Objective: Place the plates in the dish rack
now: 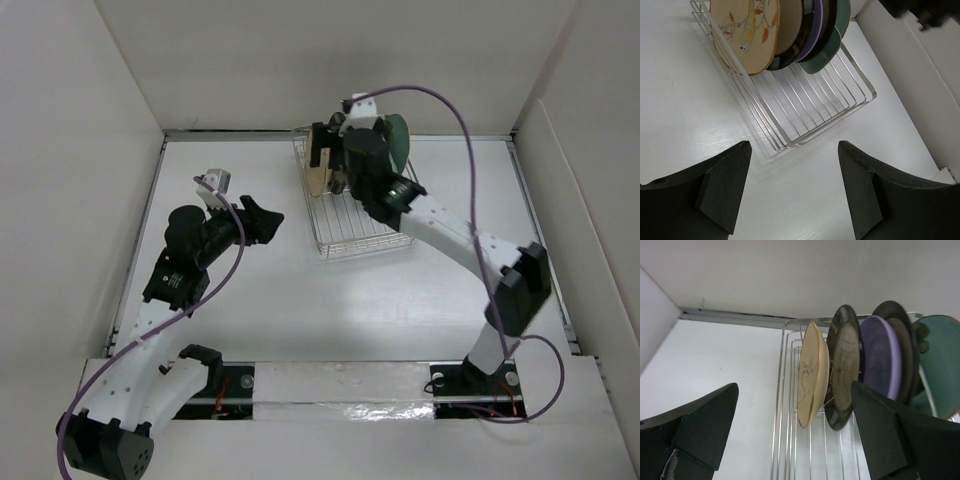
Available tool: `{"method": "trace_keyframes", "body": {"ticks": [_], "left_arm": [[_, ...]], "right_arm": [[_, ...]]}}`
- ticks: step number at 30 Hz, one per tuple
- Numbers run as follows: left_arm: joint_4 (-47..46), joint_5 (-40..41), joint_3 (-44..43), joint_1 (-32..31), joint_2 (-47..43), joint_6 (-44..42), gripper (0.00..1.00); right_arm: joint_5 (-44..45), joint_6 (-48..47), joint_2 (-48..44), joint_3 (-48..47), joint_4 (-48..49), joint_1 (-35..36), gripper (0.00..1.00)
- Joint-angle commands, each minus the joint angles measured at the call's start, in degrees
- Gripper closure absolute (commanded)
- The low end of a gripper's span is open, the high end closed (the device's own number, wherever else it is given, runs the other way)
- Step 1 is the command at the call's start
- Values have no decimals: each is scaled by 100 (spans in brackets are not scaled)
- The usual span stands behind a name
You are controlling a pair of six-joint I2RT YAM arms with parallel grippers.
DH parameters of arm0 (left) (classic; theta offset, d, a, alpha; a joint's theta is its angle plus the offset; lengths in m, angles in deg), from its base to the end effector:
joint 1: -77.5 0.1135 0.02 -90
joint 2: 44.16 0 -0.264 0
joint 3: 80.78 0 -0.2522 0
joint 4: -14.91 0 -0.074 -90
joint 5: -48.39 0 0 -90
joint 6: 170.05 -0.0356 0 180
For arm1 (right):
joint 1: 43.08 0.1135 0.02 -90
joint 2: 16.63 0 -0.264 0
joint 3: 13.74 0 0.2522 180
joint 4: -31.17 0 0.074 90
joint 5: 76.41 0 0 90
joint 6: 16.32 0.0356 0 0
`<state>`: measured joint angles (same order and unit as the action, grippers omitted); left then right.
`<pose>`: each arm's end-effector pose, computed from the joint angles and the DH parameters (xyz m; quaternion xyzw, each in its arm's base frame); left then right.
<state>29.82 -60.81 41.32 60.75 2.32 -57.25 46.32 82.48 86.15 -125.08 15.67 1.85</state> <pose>0.1813 -0.0668 0.3483 0.0762 0.7231 -0.3429 0.5947 0.3187 0.2907 0.3959 -0.0451 0.7408 0.0993 0.6628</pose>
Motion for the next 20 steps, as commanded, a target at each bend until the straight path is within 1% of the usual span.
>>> {"method": "trace_keyframes", "body": {"ticks": [1, 3, 4, 5, 7, 8, 9, 11, 12, 14, 16, 18, 20], "left_arm": [[-246, 91, -183, 93, -253, 22, 32], [-282, 162, -156, 93, -350, 39, 33], [-273, 267, -165, 93, -394, 57, 33], [-282, 346, -156, 93, -481, 75, 33], [-282, 548, -156, 93, -587, 136, 33], [-273, 619, -148, 93, -709, 154, 33], [-273, 785, -156, 93, -858, 189, 33], [-282, 952, -156, 93, -974, 215, 33], [-273, 1032, -148, 146, -1018, 241, 33], [-299, 1129, -130, 146, -1053, 294, 33], [-343, 1094, -69, 146, -1036, 321, 35], [-483, 1033, 71, 146, -1018, 391, 35], [-571, 1033, 125, 146, -1018, 487, 33]], "right_arm": [[50, 69, -1211, 1497, 1041, -10, 1], [-3, 183, -1846, 2231, 1227, -10, 1], [-12, 219, -2511, 2600, 1402, -10, 1], [-21, 323, -2848, 3256, 1430, -62, 0], [5, 403, -3507, 3866, 1431, -63, 1], [23, 473, -4146, 4174, 1413, -124, 1], [119, 535, -4753, 4699, 1230, -125, 1], [225, 762, -5327, 5159, 1001, -195, 1], [277, 851, -5591, 5535, 887, -325, 1], [304, 1123, -6284, 5828, 561, -440, 1], [121, 1238, -6612, 6153, 438, -607, 1], [-55, 1361, -6814, 6286, 446, -713, 1], [-328, 1431, -6789, 6269, 420, -827, 1]]}}
